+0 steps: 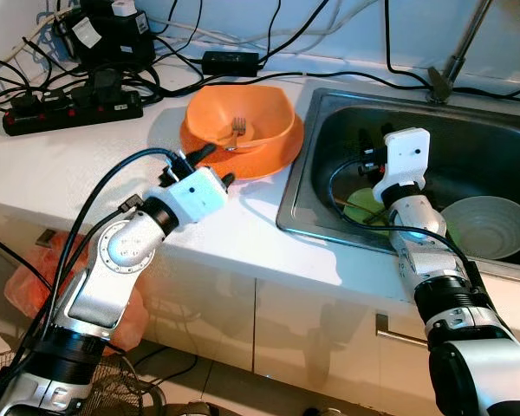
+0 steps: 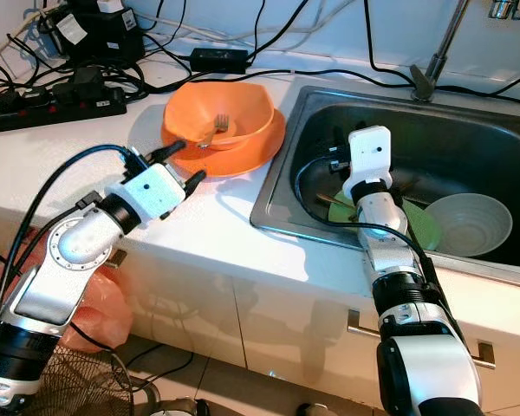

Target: Kitchen organization

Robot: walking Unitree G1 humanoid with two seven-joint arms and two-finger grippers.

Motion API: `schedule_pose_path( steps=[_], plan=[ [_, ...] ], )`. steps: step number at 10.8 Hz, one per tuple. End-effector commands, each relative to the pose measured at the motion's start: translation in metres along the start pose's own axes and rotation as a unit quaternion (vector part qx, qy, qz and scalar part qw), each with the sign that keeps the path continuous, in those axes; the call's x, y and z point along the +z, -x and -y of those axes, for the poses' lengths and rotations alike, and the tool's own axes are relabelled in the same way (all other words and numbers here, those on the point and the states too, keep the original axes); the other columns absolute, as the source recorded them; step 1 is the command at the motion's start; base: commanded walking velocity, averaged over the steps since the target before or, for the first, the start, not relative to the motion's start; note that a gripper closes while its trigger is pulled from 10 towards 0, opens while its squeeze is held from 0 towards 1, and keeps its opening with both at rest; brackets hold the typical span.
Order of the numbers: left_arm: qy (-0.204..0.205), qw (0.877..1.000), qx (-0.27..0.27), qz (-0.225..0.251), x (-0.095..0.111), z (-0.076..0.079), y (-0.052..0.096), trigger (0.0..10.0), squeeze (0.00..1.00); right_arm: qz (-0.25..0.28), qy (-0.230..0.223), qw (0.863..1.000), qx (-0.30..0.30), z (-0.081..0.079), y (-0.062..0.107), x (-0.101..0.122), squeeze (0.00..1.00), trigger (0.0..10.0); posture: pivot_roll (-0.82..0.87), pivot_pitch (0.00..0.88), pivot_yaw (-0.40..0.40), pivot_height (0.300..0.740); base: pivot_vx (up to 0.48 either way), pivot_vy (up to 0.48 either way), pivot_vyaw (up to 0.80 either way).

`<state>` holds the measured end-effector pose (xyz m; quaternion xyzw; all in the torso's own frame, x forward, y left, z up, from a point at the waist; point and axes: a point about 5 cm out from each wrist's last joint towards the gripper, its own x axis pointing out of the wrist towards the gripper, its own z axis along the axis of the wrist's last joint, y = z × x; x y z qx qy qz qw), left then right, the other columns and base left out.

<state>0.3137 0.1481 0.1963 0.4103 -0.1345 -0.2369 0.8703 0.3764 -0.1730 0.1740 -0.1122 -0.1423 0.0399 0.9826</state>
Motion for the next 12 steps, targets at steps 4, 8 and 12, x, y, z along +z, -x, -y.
schedule_pose_path(
  steps=[4, 8, 12],
  plan=[
    [-0.045, 0.998, 0.043, 0.0, 0.004, -0.006, -0.018, 10.0, 0.0, 0.003, -0.001, 1.0, -0.001, 0.001, -0.001, 0.001, 0.0, 10.0, 0.11, 0.075, -0.009, 0.74, 0.0, 0.0, 0.0],
    [-0.065, 0.997, 0.036, -0.006, 0.0, 0.001, -0.042, 10.0, 0.0, 0.004, 0.0, 1.0, -0.003, 0.002, -0.001, 0.001, 0.0, 10.0, 0.1, 0.074, -0.005, 0.74, 0.0, 0.0, 0.0],
    [-0.071, 0.996, 0.048, -0.009, -0.004, -0.002, -0.049, 3.3, 0.0, 0.001, 0.001, 1.0, -0.005, 0.003, 0.0, 0.0, 0.0, 10.0, 0.1, 0.073, -0.002, 0.74, 0.0, 0.0, 0.0]
  ],
)
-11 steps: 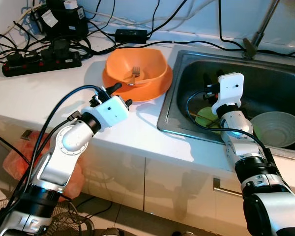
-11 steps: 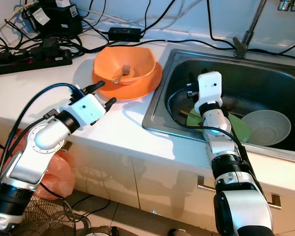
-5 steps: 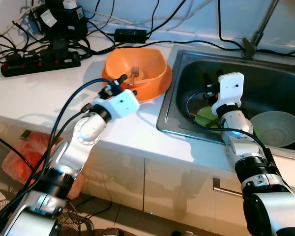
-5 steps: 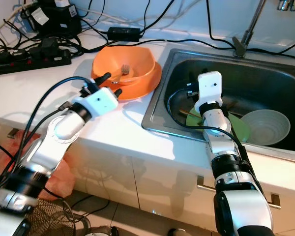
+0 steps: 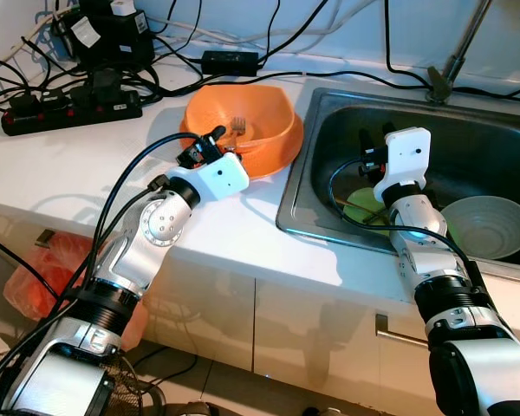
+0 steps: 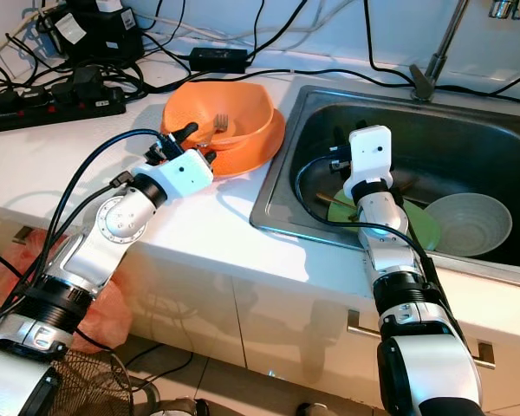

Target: Kitchen organization

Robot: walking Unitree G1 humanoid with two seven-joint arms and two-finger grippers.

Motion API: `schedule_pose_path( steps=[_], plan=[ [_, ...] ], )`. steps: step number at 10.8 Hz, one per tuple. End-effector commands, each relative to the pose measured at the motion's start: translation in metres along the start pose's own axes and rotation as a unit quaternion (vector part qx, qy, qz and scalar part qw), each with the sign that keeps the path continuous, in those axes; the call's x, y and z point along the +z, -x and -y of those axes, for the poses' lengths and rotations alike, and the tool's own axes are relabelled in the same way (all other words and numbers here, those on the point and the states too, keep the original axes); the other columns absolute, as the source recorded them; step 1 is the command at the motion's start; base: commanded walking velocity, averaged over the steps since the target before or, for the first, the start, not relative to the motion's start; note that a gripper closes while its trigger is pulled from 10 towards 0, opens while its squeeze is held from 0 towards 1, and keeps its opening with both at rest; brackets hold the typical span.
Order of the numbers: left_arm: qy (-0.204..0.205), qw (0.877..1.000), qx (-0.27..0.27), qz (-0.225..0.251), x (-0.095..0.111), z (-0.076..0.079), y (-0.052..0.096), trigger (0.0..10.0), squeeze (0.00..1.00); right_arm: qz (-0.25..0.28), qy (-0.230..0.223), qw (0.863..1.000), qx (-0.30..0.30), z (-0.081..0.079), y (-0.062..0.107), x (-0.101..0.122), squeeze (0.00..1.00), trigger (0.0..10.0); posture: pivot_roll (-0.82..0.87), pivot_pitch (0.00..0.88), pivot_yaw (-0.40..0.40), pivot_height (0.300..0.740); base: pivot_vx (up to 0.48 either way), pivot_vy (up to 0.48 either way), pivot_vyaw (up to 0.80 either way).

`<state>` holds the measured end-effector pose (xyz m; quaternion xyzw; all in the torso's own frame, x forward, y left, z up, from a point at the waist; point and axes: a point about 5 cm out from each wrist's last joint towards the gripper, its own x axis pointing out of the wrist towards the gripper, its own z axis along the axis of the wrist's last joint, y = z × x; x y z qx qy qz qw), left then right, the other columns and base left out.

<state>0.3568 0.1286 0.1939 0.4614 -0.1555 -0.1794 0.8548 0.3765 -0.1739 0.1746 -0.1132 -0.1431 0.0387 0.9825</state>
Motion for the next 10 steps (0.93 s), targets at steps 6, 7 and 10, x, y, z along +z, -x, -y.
schedule_pose_path(
  steps=[6, 7, 10],
  plan=[
    [-0.004, 1.0, -0.004, 0.009, 0.0, 0.0033, -0.0008, 0.0, 0.0, -0.006, -0.002, 1.0, 0.003, -0.002, 0.0009, -0.0027, 0.0, 10.0, 0.11, 0.074, -0.01, 0.74, 0.0, 0.0, 0.0],
    [-0.004, 1.0, -0.005, 0.009, -0.0002, 0.0035, -0.0008, 0.0, 0.0, -0.006, -0.001, 1.0, 0.002, -0.0014, 0.0007, -0.0027, 0.0, 10.0, 0.11, 0.074, -0.01, 0.74, 0.0, 0.0, 0.0],
    [-0.005, 1.0, -0.004, 0.009, -0.0009, 0.003, -0.0008, 0.0, 0.0, -0.007, -0.001, 1.0, 0.001, -0.0015, 0.0004, -0.0027, 0.0, 10.0, 0.11, 0.071, -0.009, 0.74, 0.0, 0.0, 0.0]
  ],
)
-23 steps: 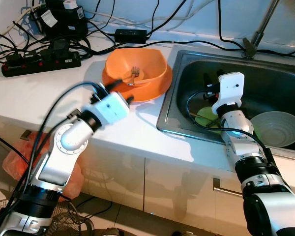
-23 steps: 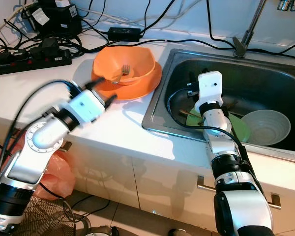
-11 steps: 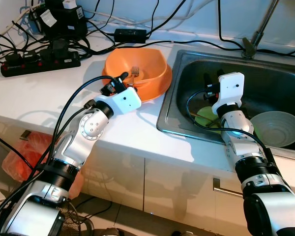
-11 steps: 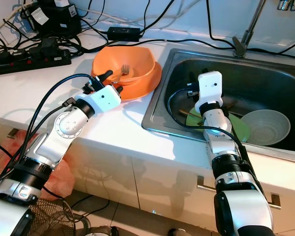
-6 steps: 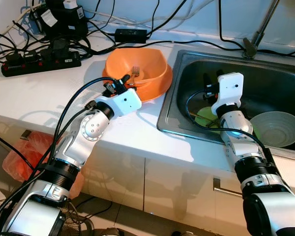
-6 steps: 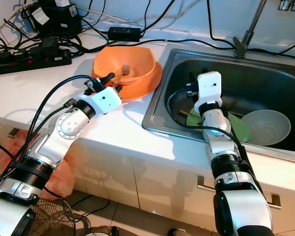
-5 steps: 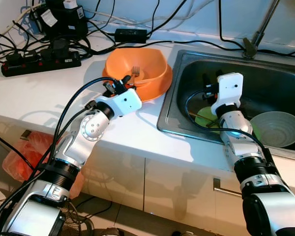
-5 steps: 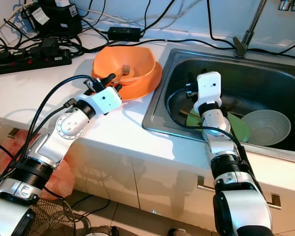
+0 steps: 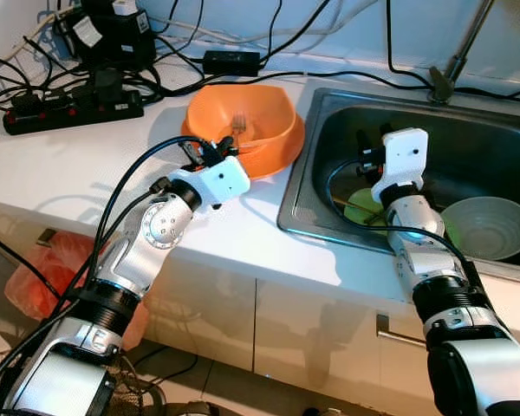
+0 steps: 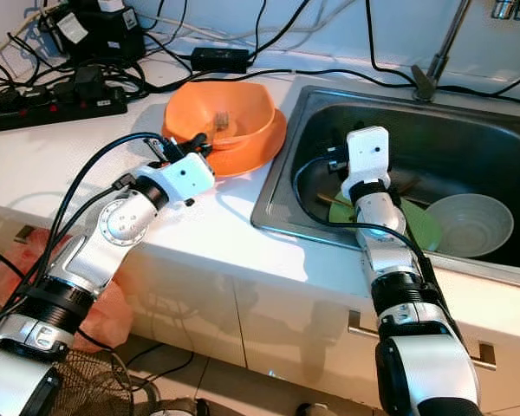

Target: Kitchen organization

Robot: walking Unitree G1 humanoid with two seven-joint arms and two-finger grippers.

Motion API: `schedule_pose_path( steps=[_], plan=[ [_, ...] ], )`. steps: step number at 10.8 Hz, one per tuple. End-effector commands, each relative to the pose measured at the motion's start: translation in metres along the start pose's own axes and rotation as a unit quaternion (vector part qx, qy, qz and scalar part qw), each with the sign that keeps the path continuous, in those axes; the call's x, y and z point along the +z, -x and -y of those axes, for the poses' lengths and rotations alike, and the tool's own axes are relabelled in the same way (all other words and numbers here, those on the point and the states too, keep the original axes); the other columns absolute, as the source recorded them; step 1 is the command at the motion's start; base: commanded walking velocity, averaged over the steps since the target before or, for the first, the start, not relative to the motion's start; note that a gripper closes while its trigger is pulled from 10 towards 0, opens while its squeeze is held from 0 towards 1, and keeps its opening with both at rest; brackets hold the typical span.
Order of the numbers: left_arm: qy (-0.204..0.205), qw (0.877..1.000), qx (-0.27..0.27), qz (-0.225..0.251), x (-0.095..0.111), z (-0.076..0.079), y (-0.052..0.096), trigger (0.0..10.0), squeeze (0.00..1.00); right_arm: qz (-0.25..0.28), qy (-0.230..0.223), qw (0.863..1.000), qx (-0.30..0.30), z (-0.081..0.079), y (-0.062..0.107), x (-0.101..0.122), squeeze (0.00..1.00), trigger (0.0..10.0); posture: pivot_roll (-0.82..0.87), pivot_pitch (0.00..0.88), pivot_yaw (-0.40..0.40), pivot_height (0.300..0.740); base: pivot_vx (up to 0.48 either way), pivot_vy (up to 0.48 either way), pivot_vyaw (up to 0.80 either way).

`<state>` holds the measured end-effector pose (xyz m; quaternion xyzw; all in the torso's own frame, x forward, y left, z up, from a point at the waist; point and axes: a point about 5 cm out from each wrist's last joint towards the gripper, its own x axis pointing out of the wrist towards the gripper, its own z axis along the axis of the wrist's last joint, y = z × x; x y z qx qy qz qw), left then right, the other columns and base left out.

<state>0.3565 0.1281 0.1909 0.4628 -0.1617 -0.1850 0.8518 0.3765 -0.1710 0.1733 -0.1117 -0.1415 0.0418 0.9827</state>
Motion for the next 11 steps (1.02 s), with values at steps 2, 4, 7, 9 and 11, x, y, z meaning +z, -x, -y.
schedule_pose_path(
  steps=[2, 4, 7, 9, 11],
  plan=[
    [-0.002, 1.0, -0.001, 0.001, 0.0, 0.0, -0.001, 0.0, 0.0, -0.008, 0.002, 1.0, -0.002, 0.002, 0.001, -0.003, 0.0, 10.0, 0.11, 0.068, -0.008, 0.74, 0.0, 0.0, 0.0],
    [-0.002, 1.0, 0.004, 0.01, 0.002, -0.001, -0.001, 0.0, 0.0, -0.01, 0.002, 1.0, -0.001, 0.001, 0.001, -0.004, 0.0, 10.0, 0.11, 0.066, -0.008, 0.74, 0.0, 0.0, 0.0],
    [-0.002, 0.998, 0.035, 0.054, 0.017, -0.009, -0.002, 0.0, 0.0, -0.01, 0.002, 1.0, 0.0, 0.0, 0.0, -0.004, 0.0, 10.0, 0.11, 0.066, -0.008, 0.74, 0.0, 0.0, 0.0],
    [-0.008, 0.989, 0.077, 0.127, 0.047, -0.024, -0.004, 0.0, 0.0, -0.01, 0.002, 1.0, 0.002, 0.0, 0.0, -0.004, 0.0, 10.0, 0.11, 0.06, -0.01, 0.74, 0.0, 0.0, 0.0],
    [0.008, 0.977, 0.101, 0.186, 0.076, -0.033, -0.005, 10.0, 0.0, -0.009, 0.004, 1.0, 0.001, 0.0, 0.0, -0.003, 0.0, 10.0, 0.11, 0.06, -0.012, 0.74, 0.0, 0.0, 0.0]
  ],
)
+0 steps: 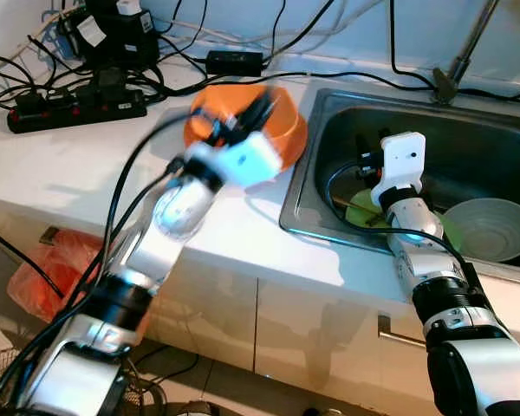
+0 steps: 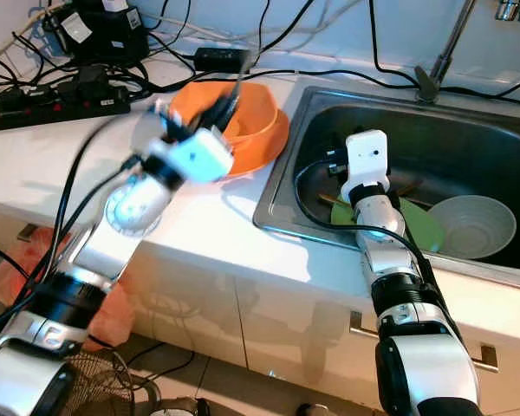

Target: Kitchen organization

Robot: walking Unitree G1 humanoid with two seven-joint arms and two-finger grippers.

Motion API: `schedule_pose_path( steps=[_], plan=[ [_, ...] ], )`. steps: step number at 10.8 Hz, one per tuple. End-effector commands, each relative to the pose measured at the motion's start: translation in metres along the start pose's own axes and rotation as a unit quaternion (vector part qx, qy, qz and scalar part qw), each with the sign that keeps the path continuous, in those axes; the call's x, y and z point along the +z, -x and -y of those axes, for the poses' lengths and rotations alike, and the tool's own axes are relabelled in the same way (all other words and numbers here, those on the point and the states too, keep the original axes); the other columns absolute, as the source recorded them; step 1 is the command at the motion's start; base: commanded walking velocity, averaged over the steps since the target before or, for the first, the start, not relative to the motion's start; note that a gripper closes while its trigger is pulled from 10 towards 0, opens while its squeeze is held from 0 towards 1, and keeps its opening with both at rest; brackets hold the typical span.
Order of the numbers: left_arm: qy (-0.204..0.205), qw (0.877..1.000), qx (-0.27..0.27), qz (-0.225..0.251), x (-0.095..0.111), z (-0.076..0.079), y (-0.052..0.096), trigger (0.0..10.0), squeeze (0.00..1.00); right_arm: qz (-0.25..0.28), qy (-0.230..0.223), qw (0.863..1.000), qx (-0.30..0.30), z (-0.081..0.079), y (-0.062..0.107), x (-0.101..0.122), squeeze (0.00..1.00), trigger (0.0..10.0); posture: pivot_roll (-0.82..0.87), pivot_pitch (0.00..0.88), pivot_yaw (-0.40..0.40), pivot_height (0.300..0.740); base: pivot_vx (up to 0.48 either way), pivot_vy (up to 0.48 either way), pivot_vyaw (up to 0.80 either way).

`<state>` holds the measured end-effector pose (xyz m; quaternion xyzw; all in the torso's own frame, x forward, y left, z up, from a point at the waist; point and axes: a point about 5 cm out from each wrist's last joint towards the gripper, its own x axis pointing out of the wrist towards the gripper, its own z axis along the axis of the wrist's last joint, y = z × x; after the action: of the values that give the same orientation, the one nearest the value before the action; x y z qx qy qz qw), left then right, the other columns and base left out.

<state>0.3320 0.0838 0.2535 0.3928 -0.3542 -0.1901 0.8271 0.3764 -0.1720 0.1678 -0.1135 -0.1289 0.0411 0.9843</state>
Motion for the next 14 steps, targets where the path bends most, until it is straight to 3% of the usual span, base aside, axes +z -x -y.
schedule_pose_path(
  steps=[1, 2, 3, 5, 7, 9, 11, 12, 14],
  plan=[
    [0.021, 1.0, 0.012, 0.015, 0.007, -0.005, -0.004, 10.0, 0.0, 0.006, 0.006, 1.0, -0.004, 0.003, -0.002, 0.003, 0.0, 10.0, 0.11, 0.062, -0.013, 0.74, 0.0, 0.0, 0.0],
    [0.065, 0.998, 0.014, 0.017, 0.012, -0.003, -0.006, 10.0, 0.0, 0.009, 0.015, 1.0, -0.007, 0.006, -0.002, 0.004, 0.0, 10.0, 0.11, 0.062, -0.013, 0.74, 0.0, 0.0, 0.0],
    [0.171, 0.985, 0.008, 0.019, 0.02, 0.005, -0.009, 10.0, 0.0, 0.023, 0.042, 0.999, -0.016, 0.013, -0.003, 0.009, 0.0, 10.0, 0.11, 0.062, -0.013, 0.74, 0.0, 0.0, 0.0],
    [0.221, 0.975, -0.001, 0.022, 0.025, 0.009, -0.01, 10.0, 0.0, 0.041, 0.089, 0.995, -0.022, 0.019, -0.004, 0.016, 0.0, 10.0, 0.1, 0.066, -0.007, 0.74, 0.0, 0.0, 0.0],
    [0.289, 0.957, 0.009, 0.028, 0.031, 0.004, -0.012, 10.0, 0.0, 0.077, 0.171, 0.982, -0.02, 0.023, -0.003, 0.026, 0.0, 10.0, 0.09, 0.073, -0.005, 0.74, 0.0, 0.0, 0.0],
    [0.339, 0.94, -0.021, 0.027, 0.034, 0.011, -0.01, 10.0, 0.0, 0.11, 0.223, 0.969, 0.0, 0.017, -0.002, 0.033, 0.0, 10.0, 0.09, 0.077, -0.004, 0.74, 0.0, 0.0, 0.0],
    [0.361, 0.931, -0.052, 0.021, 0.037, 0.02, -0.008, 10.0, 0.0, 0.128, 0.249, 0.96, 0.027, 0.006, 0.0, 0.034, 0.0, 10.0, 0.09, 0.079, -0.004, 0.74, 0.0, 0.0, 0.0],
    [0.348, 0.936, -0.052, 0.017, 0.037, 0.022, -0.008, 10.0, 0.0, 0.131, 0.241, 0.961, 0.038, 0.001, 0.001, 0.034, 0.0, 10.0, 0.09, 0.079, -0.004, 0.74, 0.0, 0.0, 0.0],
    [0.356, 0.933, -0.049, 0.013, 0.034, 0.018, -0.008, 10.0, 0.0, 0.146, 0.236, 0.959, 0.06, -0.011, 0.001, 0.037, 0.0, 10.0, 0.09, 0.076, -0.003, 0.74, 0.0, 0.0, 0.0]
  ],
)
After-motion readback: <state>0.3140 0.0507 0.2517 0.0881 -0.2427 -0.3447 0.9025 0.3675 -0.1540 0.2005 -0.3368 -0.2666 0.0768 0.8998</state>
